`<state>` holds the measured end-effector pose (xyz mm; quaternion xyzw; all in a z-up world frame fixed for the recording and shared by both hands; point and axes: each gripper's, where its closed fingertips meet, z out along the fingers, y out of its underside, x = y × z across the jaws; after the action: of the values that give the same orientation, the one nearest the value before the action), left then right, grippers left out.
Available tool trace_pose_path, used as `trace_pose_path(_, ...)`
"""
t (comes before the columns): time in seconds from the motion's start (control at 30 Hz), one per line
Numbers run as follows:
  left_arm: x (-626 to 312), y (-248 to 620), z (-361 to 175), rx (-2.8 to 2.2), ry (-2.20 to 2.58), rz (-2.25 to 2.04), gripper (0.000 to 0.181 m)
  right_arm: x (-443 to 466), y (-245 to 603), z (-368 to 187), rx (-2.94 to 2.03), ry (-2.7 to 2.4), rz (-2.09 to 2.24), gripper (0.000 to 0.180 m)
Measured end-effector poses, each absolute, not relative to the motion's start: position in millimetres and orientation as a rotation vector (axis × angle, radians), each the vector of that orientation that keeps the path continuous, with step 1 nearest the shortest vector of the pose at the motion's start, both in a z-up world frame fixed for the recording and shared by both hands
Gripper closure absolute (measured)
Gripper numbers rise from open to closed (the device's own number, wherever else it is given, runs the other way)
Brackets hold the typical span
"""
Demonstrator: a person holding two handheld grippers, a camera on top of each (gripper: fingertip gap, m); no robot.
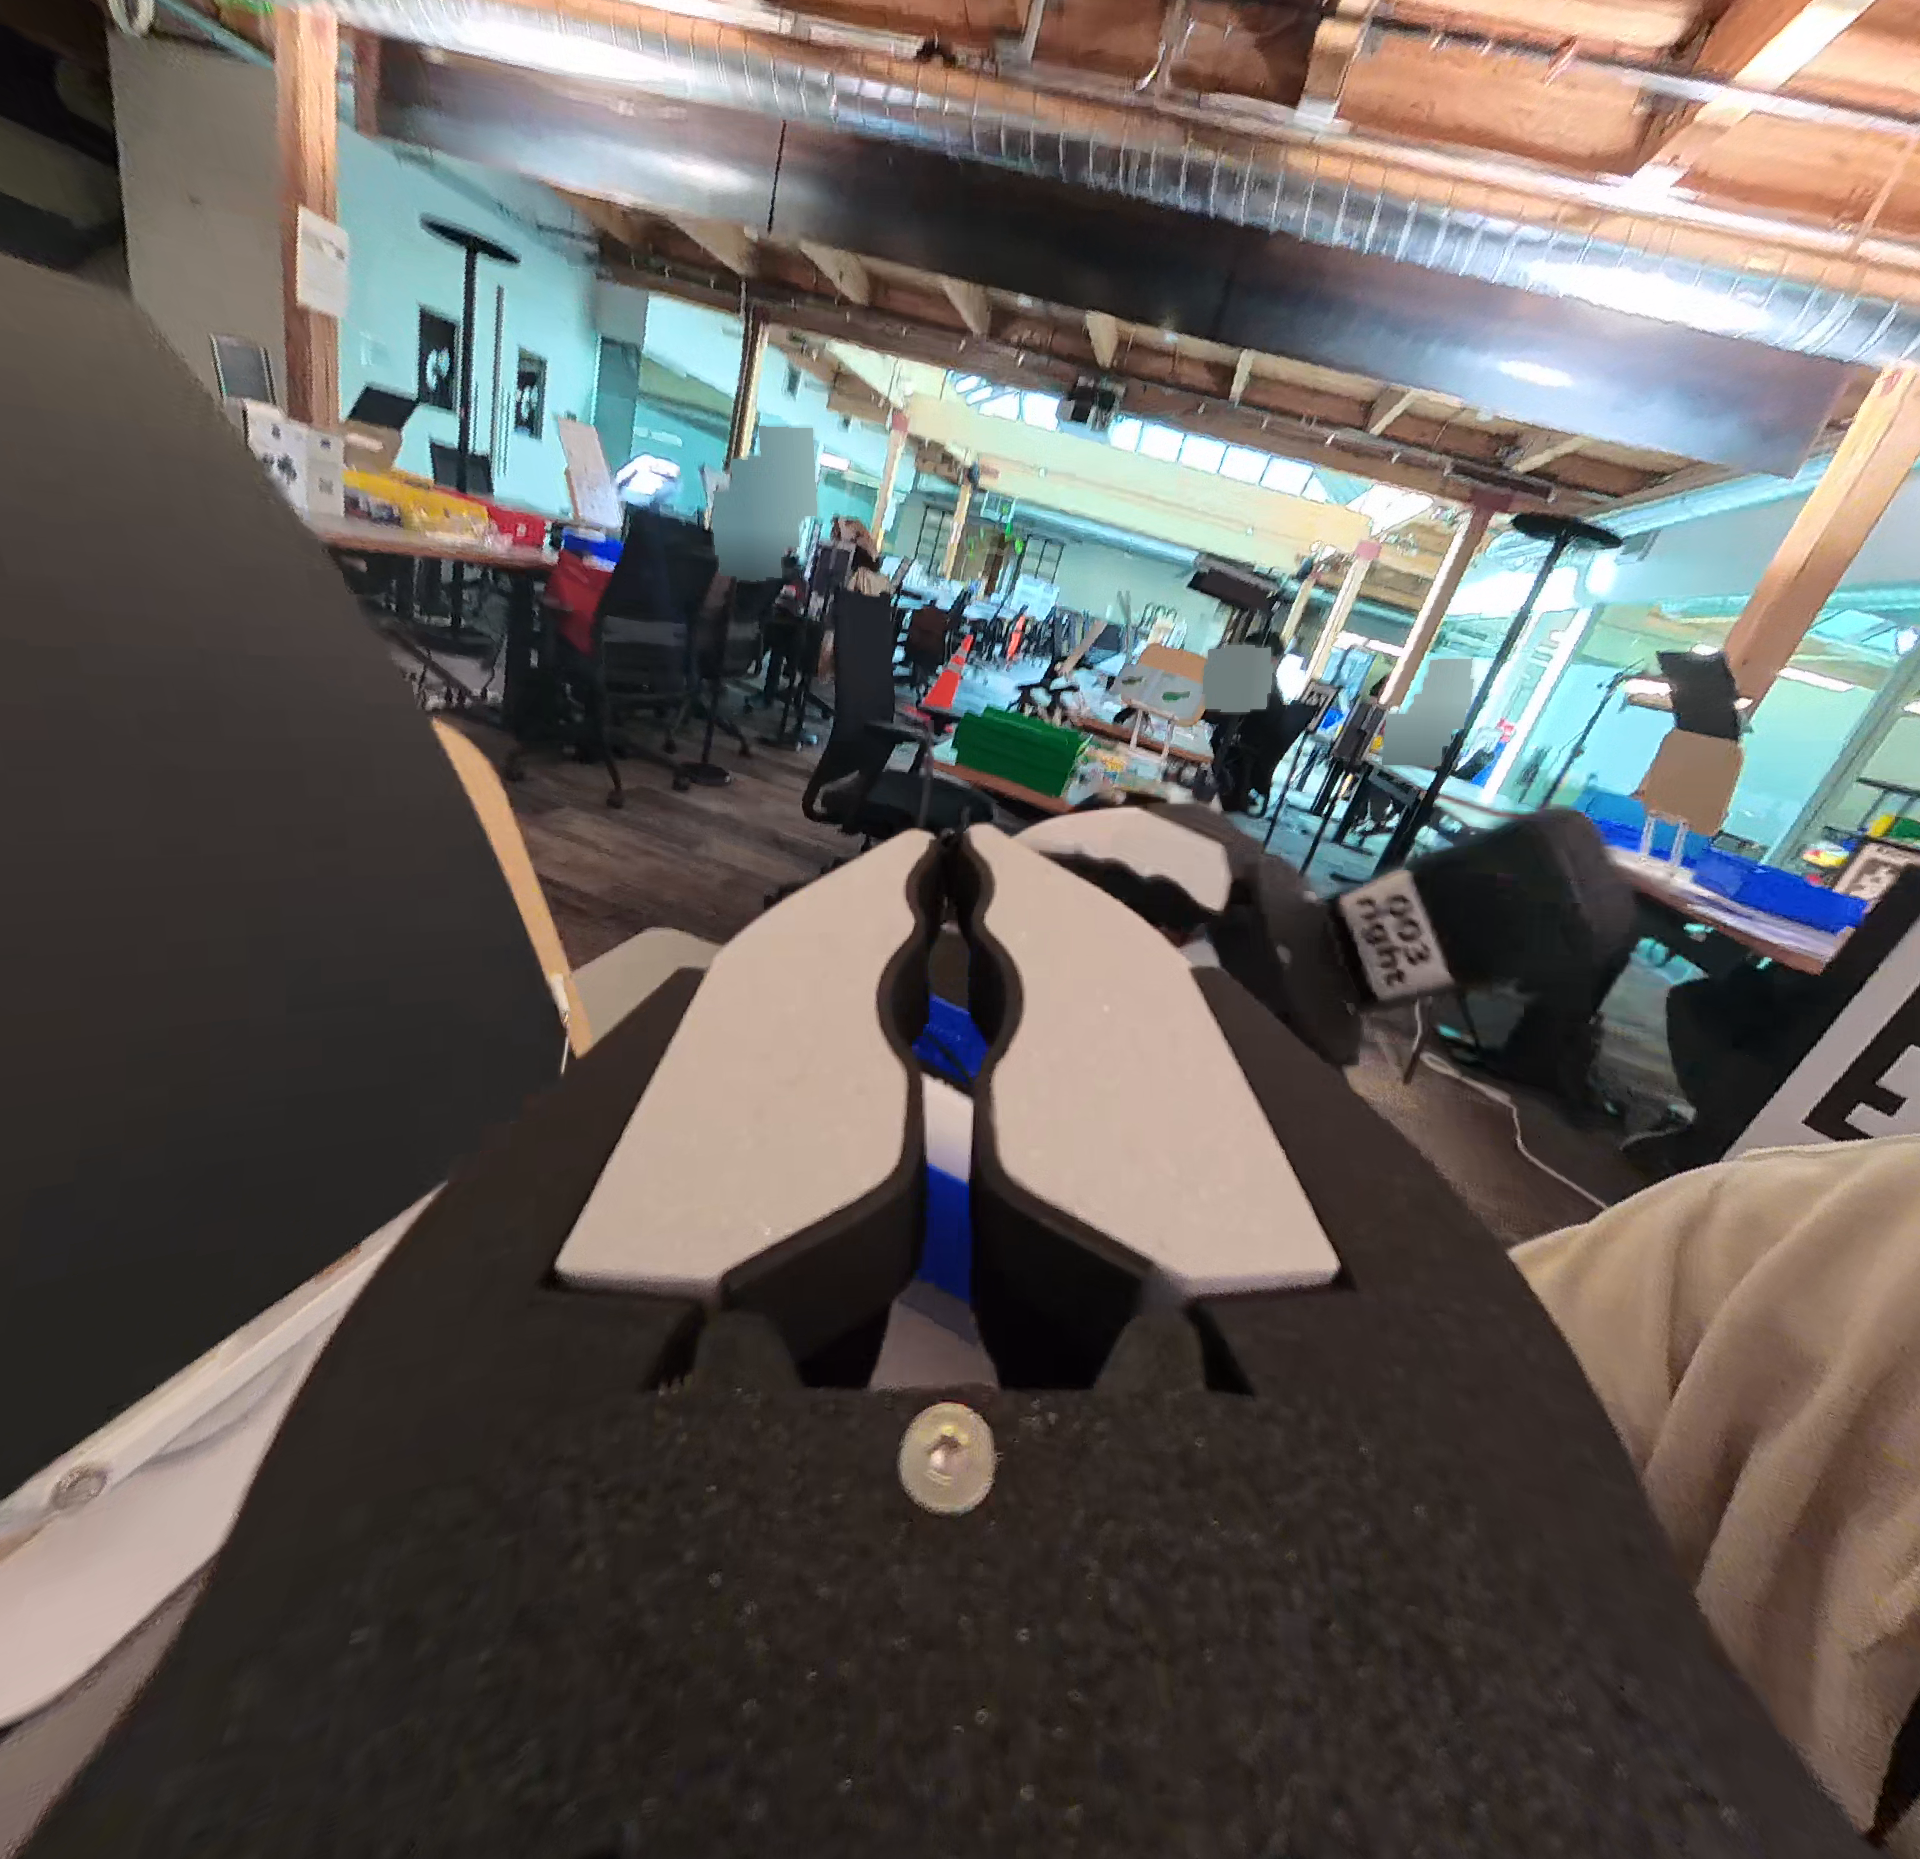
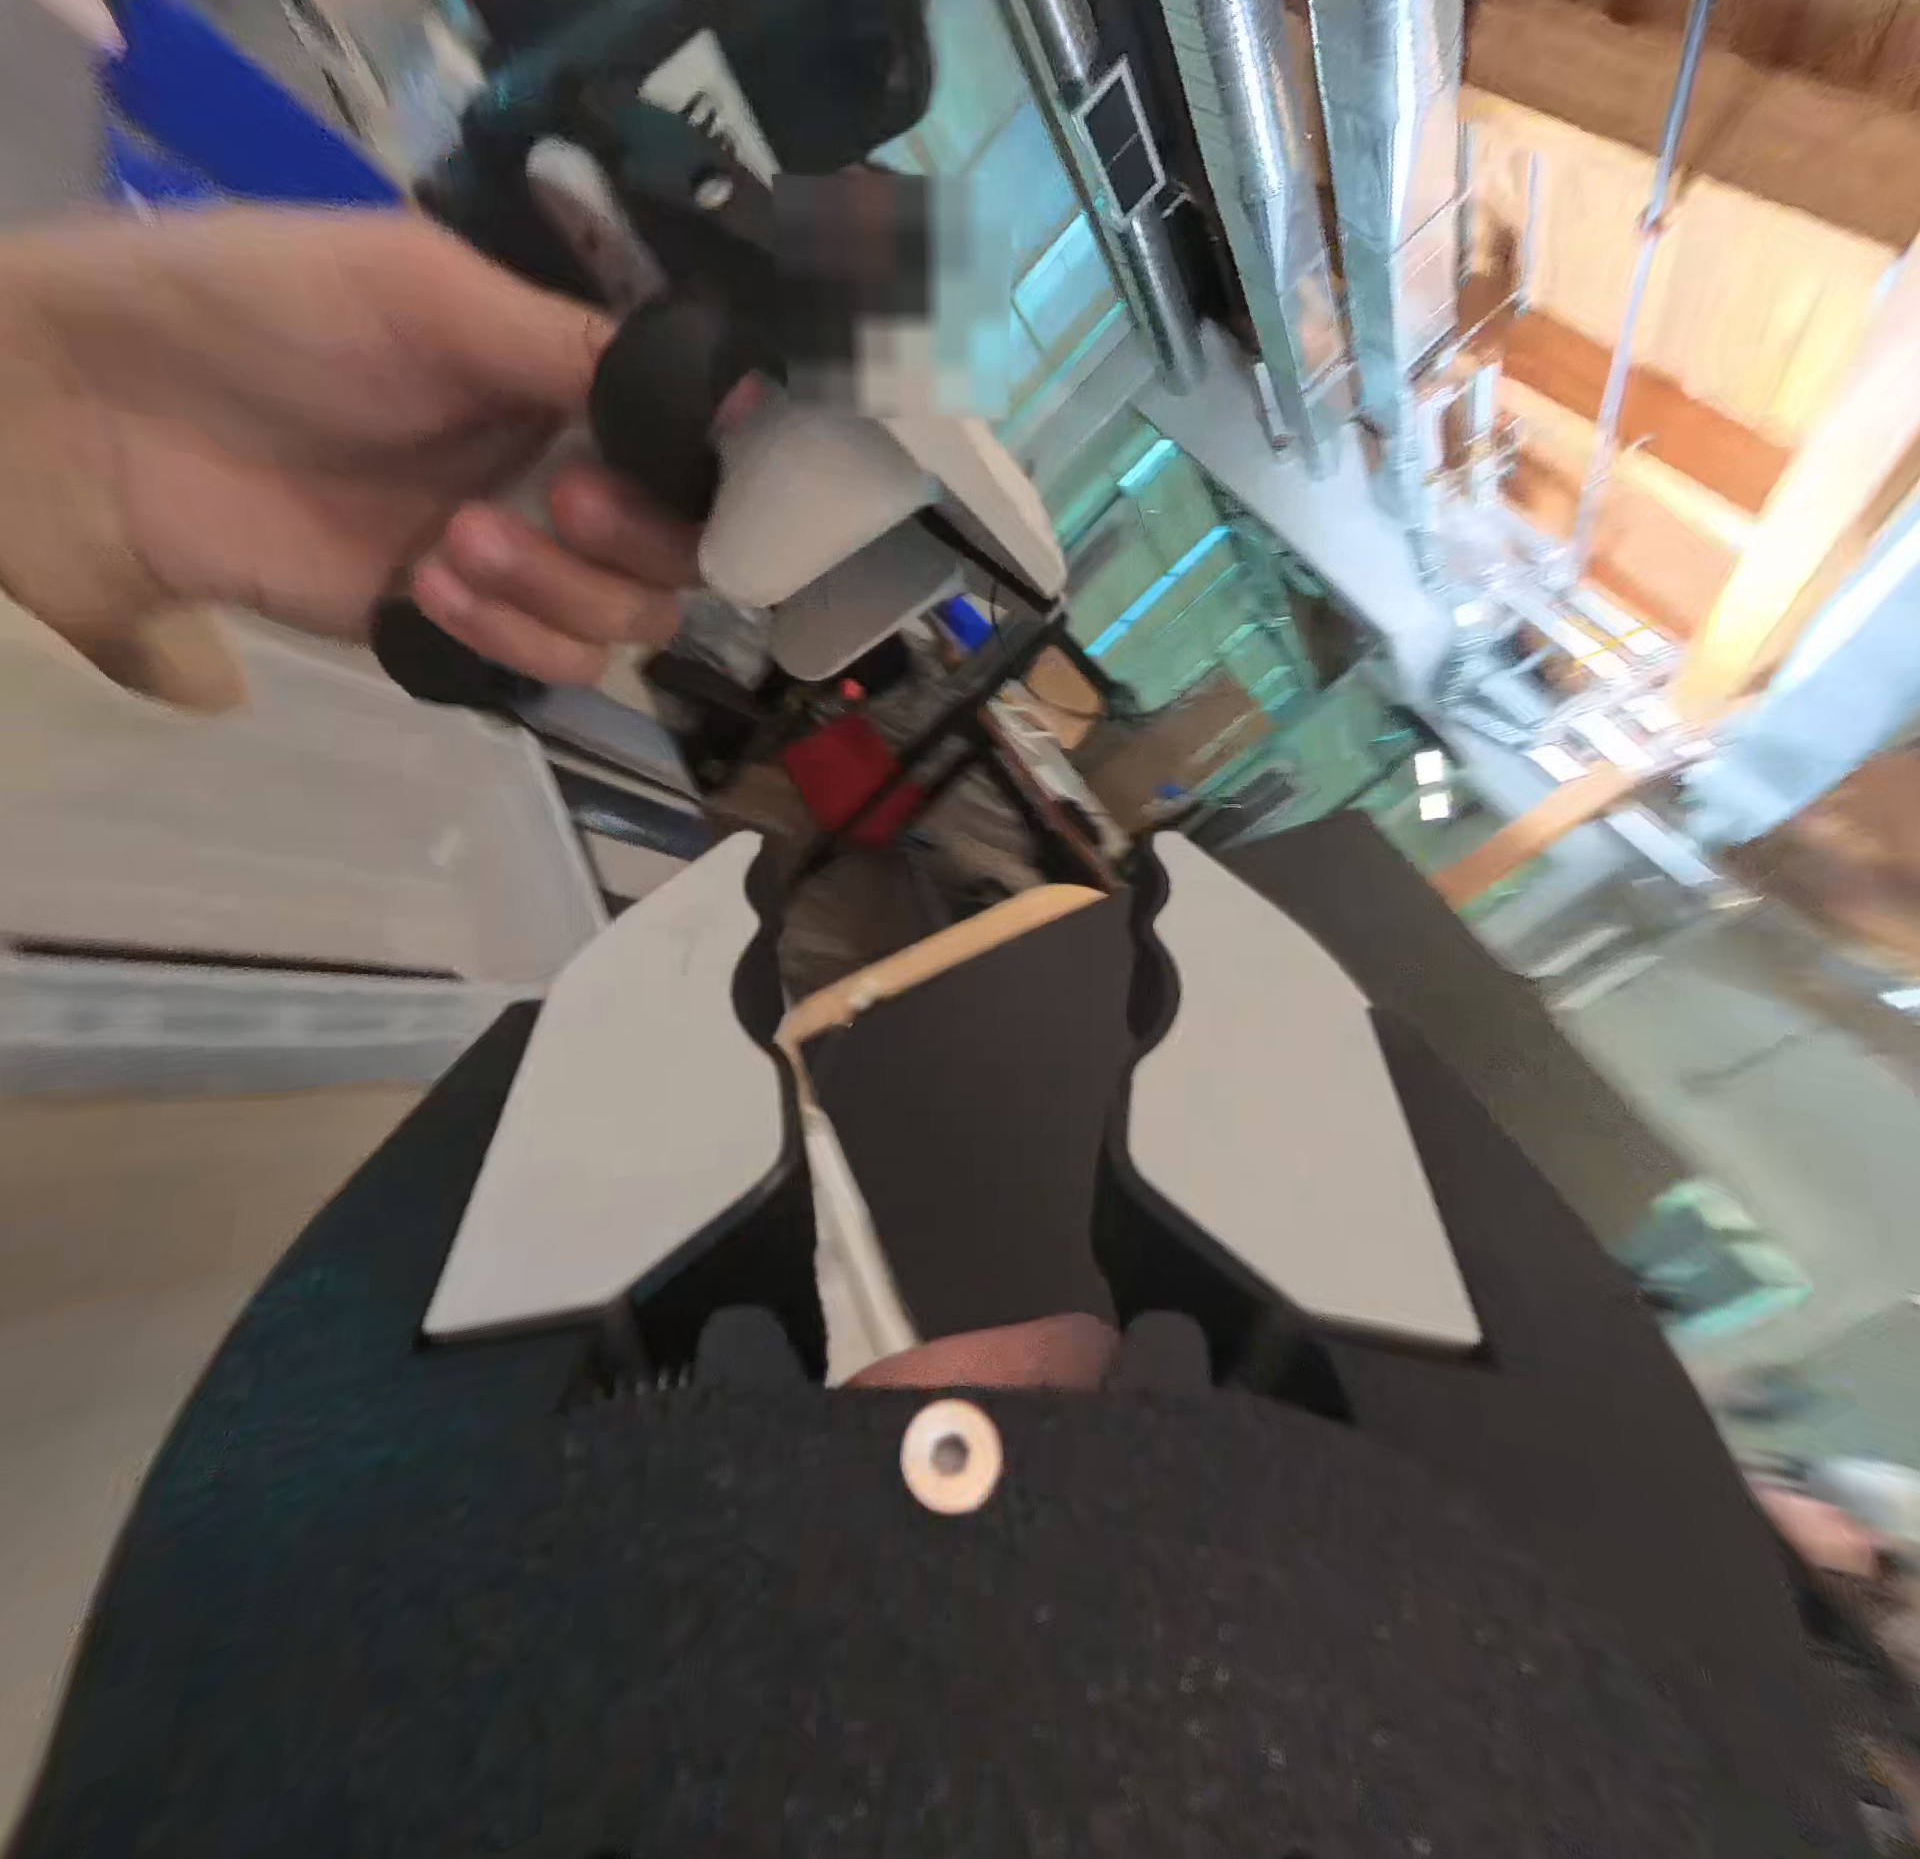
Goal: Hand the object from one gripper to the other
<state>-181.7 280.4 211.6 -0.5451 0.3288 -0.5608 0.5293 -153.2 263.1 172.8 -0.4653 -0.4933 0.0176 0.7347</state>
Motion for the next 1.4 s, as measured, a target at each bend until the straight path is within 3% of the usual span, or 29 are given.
trace_pose_path(0.23, -194.9, 251.7, 238.2, -1.067, 0.825, -1.525, 0.180, -143.6, 257.2, 201.1, -1.152, -0.832, 1.047, 0.119)
trace_pose_path(0.4, -182.4, 240.8, 237.4, -1.041, 0.883, -1.628, 0.180, -148.8, 248.4, 217.9, -1.014, -0.765, 1.265, 0.136)
trace_pose_path(0.53, -166.2, 237.5, 229.1, -1.079, 0.940, -1.632, 0.180, -154.1, 242.3, 221.9, -0.970, -0.762, 1.233, 0.142)
trace_pose_path(0.57, -163.1, 236.8, 228.3, -1.083, 0.945, -1.635, 0.180, -152.7, 243.0, 223.6, -0.963, -0.746, 1.226, 0.148)
trace_pose_path(0.63, -158.5, 236.4, 227.2, -1.091, 0.949, -1.634, 0.180, -146.8, 247.5, 225.8, -0.960, -0.714, 1.194, 0.178)
trace_pose_path(0.8, -150.9, 260.5, 215.8, -1.202, 0.895, -1.356, 0.174, -136.5, 255.5, 224.3, -0.980, -0.735, 1.080, 0.178)
trace_pose_path(0.9, -150.1, 289.8, 203.6, -1.318, 0.809, -0.996, 0.146, -121.2, 275.3, 222.6, -1.038, -0.659, 0.867, 0.178)
trace_pose_path(1.03, -162.6, 323.9, 179.5, -1.518, 0.691, -0.628, 0.146, -87.6, 301.6, 217.0, -1.127, -0.579, 0.429, 0.178)
trace_pose_path(1.2, -154.5, 328.5, 157.3, -1.644, 0.729, -0.604, 0.146, -47.6, 306.8, 221.3, -1.137, -0.538, -0.024, 0.178)
trace_pose_path(1.4, -147.9, 329.3, 151.9, -1.657, 0.756, -0.570, 0.146, -38.6, 296.8, 222.9, -1.115, -0.598, -0.201, 0.178)
